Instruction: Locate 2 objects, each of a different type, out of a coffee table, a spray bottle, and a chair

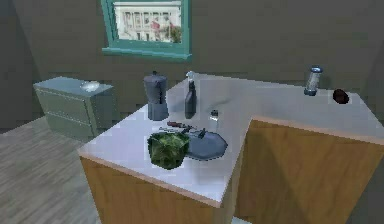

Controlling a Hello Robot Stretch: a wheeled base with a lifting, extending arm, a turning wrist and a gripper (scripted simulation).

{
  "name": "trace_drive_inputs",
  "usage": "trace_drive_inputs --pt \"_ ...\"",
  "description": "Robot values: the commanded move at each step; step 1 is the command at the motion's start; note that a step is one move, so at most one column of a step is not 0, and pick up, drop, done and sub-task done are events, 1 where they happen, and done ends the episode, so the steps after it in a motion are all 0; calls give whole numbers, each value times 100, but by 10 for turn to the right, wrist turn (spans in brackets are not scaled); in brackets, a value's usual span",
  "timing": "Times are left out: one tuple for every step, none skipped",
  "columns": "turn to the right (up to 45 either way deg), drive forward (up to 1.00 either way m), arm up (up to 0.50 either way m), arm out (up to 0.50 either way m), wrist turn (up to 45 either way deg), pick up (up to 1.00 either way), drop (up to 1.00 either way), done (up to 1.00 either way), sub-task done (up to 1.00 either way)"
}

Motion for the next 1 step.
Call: trace_drive_inputs --pt "0 0 0 0 0 0 0 0 100"
